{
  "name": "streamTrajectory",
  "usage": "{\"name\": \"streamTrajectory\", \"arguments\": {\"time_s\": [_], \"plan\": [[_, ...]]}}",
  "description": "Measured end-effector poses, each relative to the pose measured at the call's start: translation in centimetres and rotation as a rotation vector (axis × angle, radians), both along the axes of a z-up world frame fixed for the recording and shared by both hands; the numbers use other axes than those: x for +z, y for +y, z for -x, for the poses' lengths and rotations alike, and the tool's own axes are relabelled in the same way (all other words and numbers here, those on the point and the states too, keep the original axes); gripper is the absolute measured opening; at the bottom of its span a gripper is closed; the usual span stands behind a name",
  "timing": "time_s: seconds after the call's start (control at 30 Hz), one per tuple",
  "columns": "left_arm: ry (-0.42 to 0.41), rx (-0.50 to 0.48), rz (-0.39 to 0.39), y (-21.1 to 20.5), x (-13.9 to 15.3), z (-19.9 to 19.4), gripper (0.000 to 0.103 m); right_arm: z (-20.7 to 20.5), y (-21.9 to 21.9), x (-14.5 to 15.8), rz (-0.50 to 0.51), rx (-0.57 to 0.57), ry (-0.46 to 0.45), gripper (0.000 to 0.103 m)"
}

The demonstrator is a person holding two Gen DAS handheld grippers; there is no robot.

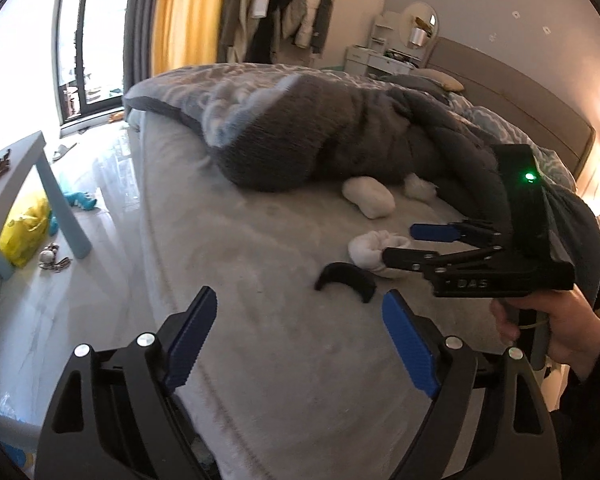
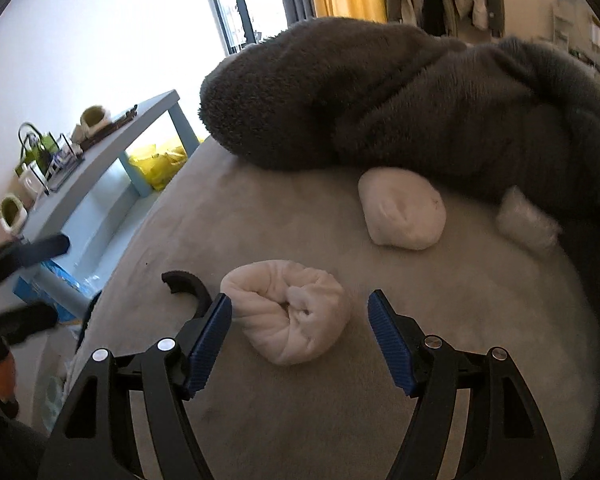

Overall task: Collect trash
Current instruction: 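Grasp the white rolled cloth with the right gripper while left grasps the black curved clip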

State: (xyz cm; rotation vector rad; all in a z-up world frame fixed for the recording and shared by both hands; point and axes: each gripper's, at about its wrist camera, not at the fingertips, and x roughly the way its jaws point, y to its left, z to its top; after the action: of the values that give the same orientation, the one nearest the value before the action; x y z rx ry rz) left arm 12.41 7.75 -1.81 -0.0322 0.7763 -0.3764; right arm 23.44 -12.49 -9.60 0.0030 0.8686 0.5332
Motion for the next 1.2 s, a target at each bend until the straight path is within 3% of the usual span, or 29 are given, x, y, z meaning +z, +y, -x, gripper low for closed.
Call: {"name": "streamTrajectory", "arguments": {"time_s": [0.2,0.43,0.47,0.67,0.73,1.2], "plan": [[0.031,-0.049,-0.01,-2.0,-1.8,-1.3,0.088,-1.1,-0.5,-0.2,-0.095,-0.009,0.023,0.075],[0.068,-0.077,0.023,-3.1,-3.2,-2.9,0.088,-1.6,-0.3,-0.9,-0.107,0.029,0.048,0.073],[0.07,-0.08,0.021,-3.3,-3.4,-2.9,0.088,-1.6,-0.2,-0.9,-0.106,0.041,0.048,0.066],[0.084,-0.088,0.035,-3.8,-3.6,-3.4,0.086,-1.5,-0.5,-0.4,-0.121,0.038,0.045,0.047],[0.086,-0.095,0.039,-4.2,-3.7,-3.3,0.085,-1.3,-1.3,-0.2,-0.131,0.022,0.045,0.027],[0.089,-0.081,0.013,-5.8,-4.6,-4.4,0.071,-1.2,-4.0,0.3,-0.184,-0.044,0.069,0.025]]}}
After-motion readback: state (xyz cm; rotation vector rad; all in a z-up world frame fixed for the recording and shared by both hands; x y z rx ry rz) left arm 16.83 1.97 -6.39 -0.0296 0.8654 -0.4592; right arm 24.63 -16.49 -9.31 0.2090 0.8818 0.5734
